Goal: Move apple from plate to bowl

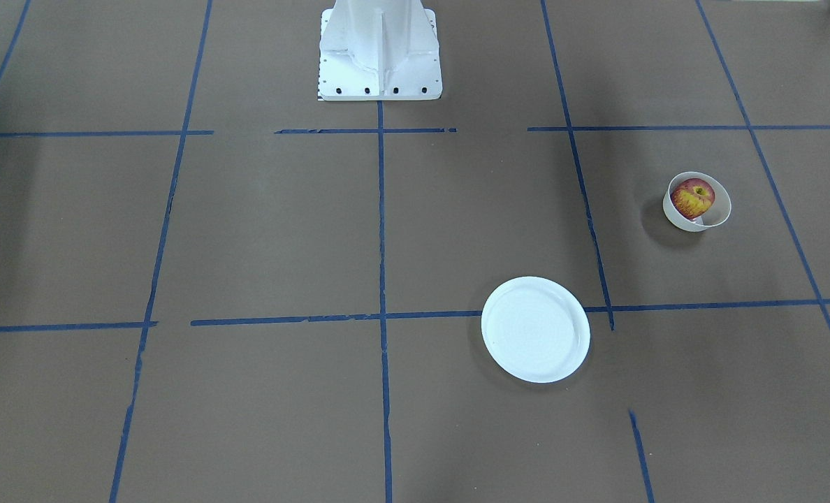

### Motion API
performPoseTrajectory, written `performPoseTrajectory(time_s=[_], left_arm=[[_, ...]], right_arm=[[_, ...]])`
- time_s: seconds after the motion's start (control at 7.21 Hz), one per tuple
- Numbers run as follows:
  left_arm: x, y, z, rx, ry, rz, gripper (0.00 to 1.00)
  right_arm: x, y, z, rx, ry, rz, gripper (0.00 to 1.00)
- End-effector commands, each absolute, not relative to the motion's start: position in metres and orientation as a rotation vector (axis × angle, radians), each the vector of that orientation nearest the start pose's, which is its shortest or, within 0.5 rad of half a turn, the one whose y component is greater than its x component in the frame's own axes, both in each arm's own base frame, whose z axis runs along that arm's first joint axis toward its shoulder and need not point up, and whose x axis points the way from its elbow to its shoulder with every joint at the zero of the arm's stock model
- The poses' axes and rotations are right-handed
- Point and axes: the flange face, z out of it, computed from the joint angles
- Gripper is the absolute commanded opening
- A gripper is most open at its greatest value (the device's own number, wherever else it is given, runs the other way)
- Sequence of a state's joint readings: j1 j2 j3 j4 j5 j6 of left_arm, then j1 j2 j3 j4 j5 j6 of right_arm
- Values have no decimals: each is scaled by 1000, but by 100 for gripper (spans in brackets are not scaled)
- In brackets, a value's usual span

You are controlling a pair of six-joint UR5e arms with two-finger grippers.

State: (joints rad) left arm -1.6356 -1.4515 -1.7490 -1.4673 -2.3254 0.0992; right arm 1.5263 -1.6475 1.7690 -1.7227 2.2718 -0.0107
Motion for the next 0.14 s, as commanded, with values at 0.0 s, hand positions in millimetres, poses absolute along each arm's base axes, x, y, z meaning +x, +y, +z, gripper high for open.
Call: performPoseTrajectory(time_s=[0.0], left_arm=[[-111, -431, 643, 26, 754, -27, 100]], right_arm=[[49, -457, 618, -41, -700, -42, 100]])
